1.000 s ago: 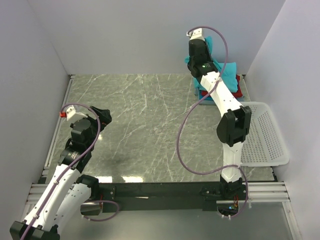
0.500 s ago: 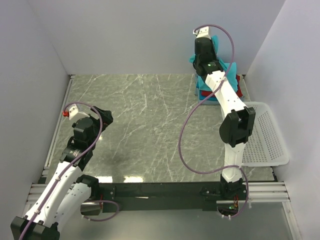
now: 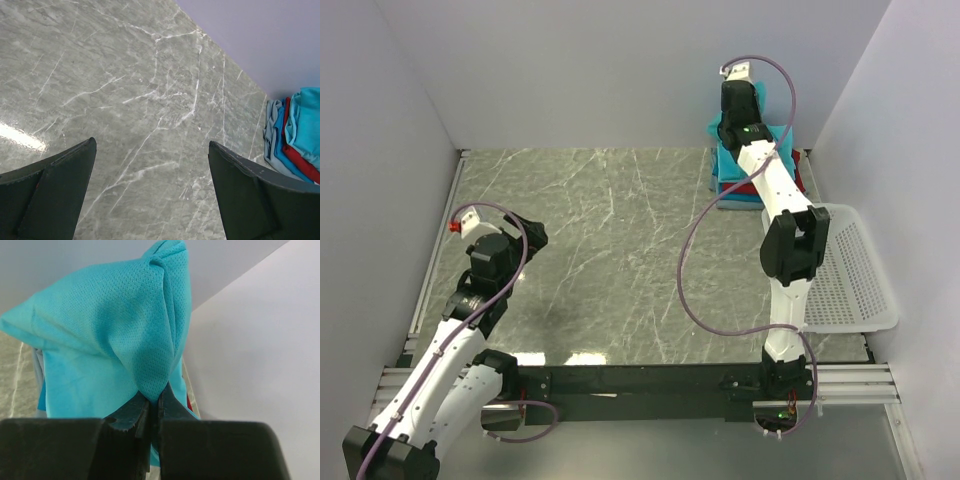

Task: Fold and stack the t-shirts
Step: Neatly place the folded tshirt to the corner

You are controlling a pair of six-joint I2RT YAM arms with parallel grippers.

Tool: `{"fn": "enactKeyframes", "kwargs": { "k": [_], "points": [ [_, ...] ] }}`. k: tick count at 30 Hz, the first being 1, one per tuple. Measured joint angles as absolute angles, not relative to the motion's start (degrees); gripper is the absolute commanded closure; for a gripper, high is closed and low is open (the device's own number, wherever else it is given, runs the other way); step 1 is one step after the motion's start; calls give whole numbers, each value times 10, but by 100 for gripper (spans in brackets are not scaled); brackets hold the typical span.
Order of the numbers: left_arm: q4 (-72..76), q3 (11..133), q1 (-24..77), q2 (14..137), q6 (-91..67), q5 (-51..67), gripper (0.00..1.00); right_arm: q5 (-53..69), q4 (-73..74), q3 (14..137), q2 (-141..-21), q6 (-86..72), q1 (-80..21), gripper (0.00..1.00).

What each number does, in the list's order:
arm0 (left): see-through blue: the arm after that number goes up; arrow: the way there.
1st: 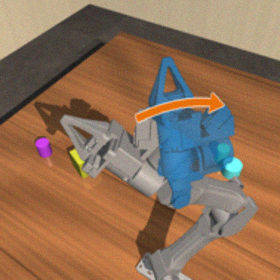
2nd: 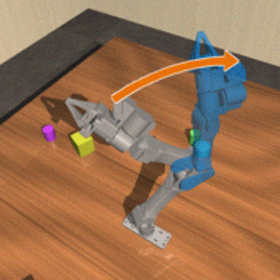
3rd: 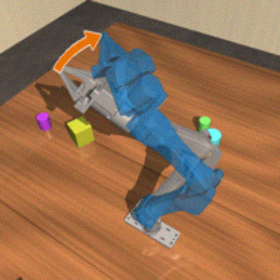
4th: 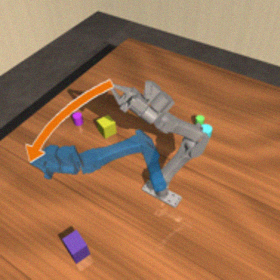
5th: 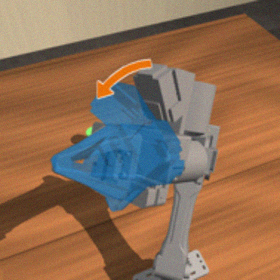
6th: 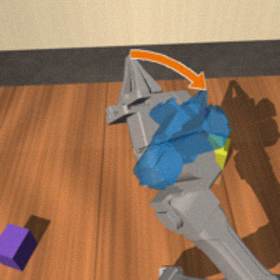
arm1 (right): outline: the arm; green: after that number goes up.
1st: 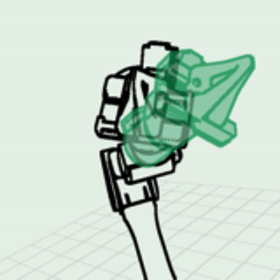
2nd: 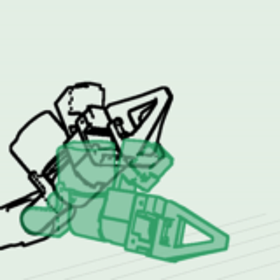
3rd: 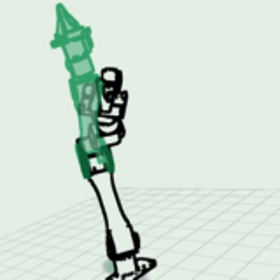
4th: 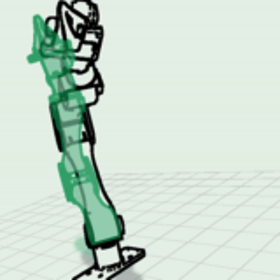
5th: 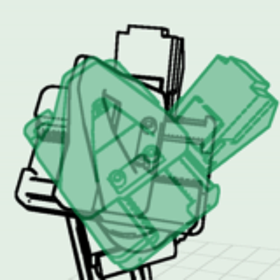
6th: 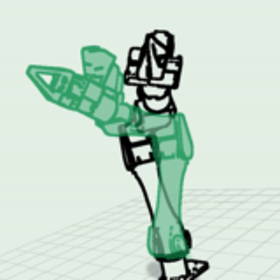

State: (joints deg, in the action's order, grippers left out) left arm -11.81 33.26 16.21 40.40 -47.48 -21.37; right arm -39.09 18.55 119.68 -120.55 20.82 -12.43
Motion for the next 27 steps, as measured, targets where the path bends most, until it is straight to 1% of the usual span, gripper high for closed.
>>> {"fn": "enactKeyframes", "kwargs": {
  "k": [27],
  "points": [
    [-120,334,162,446,-474,-215,0,-365,173,1216,-1288,175,-60,100]
  ]
}}
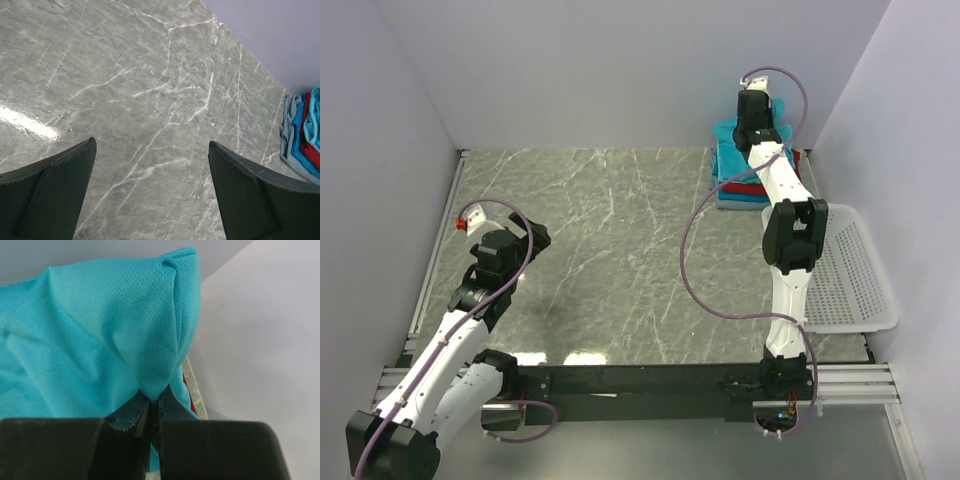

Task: Fold and stack the t-shirts
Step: Neatly place the folded tshirt to the corner

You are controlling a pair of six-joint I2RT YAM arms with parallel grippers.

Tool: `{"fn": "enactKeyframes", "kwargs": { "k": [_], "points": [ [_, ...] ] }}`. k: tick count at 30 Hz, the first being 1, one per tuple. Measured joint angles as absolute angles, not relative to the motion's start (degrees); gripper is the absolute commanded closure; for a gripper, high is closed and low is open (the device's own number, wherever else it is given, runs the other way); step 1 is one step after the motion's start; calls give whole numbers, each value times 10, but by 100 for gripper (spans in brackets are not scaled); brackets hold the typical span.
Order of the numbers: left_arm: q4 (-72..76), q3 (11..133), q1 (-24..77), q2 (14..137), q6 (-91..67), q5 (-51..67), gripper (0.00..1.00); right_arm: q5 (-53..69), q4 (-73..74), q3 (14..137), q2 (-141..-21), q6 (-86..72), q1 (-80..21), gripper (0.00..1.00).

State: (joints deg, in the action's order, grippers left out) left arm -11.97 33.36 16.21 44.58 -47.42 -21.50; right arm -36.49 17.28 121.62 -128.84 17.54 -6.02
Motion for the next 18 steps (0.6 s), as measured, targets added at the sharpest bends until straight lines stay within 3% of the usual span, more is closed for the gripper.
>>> {"fn": "enactKeyframes", "kwargs": {
  "k": [18],
  "points": [
    [-119,337,162,461,-473,-223,1,-366,178,1216,-1316,144,-31,96]
  ]
}}
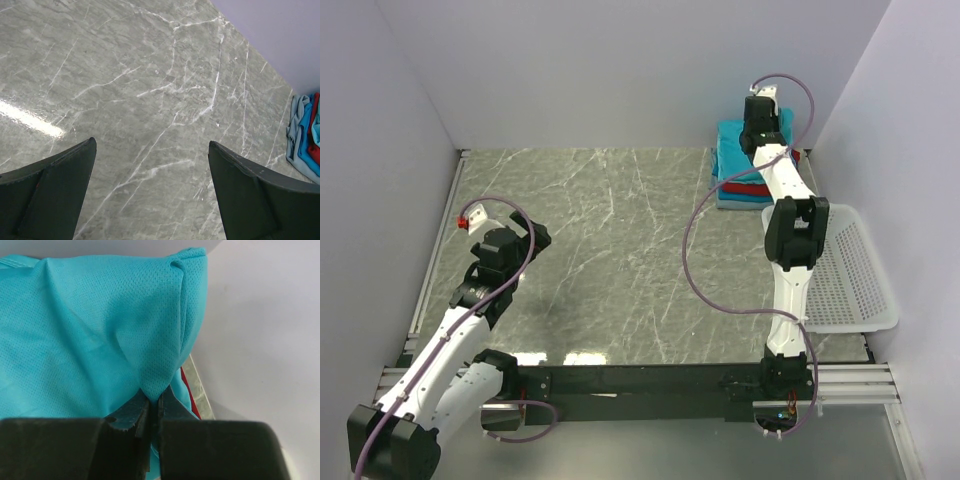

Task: Fold and stack the t-shirts
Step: Neatly place the folded tshirt to the corner

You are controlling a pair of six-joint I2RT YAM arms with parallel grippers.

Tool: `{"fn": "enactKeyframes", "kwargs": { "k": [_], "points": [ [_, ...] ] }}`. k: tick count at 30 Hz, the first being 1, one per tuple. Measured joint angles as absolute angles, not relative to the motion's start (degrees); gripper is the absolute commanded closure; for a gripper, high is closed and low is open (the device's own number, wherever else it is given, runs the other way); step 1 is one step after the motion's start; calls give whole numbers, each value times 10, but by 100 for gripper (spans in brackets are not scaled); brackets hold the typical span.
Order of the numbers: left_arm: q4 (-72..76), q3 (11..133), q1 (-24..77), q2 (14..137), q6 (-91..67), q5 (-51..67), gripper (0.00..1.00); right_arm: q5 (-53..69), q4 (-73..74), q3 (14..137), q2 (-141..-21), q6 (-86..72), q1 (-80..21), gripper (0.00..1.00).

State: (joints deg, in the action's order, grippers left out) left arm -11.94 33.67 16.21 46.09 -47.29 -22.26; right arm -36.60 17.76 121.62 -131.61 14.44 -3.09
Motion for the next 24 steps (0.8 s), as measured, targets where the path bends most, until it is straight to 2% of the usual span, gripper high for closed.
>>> {"fn": "enactKeyframes", "kwargs": {
  "k": [5,7,8,9,11,15,24],
  "points": [
    [-119,337,162,465,-473,-222,0,-366,185,1216,-1316,128,-26,92],
    [-119,337,162,467,-473,-222,1,-367,188,1216,-1316,119,-24,72],
    [-119,337,162,468,-473,-222,1,-369,188,1216,-1316,115,-23,59],
    [-119,337,162,468,-473,-222,0,-373,188,1216,-1316,112,-23,37],
    [-119,337,162,468,-473,-222,1,-381,190,1217,-1316,105,-21,22],
    [-119,338,162,471,-473,-222,1,-399,195,1226,-1316,96,-18,17],
    [-118,338,162,471,-472,-222,1,-426,199,1233,-1303,59,-2,15]
  ]
}}
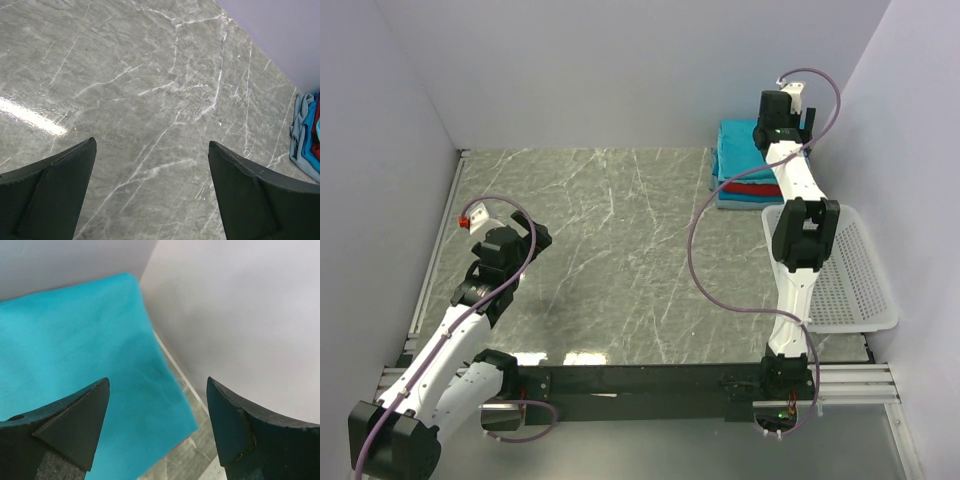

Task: Fold and stack the t-shirts
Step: Neatly place the folded tshirt to the corner, then reset both grippers

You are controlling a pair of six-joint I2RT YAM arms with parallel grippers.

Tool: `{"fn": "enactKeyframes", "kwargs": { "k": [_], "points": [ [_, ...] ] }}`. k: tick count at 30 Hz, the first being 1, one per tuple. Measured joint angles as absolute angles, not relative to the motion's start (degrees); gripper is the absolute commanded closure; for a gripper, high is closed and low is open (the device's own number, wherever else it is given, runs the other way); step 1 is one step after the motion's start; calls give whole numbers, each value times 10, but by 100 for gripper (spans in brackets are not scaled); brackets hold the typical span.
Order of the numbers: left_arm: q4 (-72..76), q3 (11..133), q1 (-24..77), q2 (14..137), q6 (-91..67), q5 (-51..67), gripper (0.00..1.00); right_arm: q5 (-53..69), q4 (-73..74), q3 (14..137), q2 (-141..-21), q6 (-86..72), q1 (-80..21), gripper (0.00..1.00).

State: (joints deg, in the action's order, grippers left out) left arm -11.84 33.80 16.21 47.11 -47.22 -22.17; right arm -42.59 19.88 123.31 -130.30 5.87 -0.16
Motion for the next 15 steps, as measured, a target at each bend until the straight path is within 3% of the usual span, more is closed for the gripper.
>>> {"fn": "enactKeyframes", "kwargs": {
  "k": [8,15],
  "points": [
    [-117,338,162,470,-470,-213,1,-350,216,1151,-1193,11,15,13],
    [-118,351,162,446,-463,-211,1,-239,200,988,-994,-70,13,10]
  ]
}}
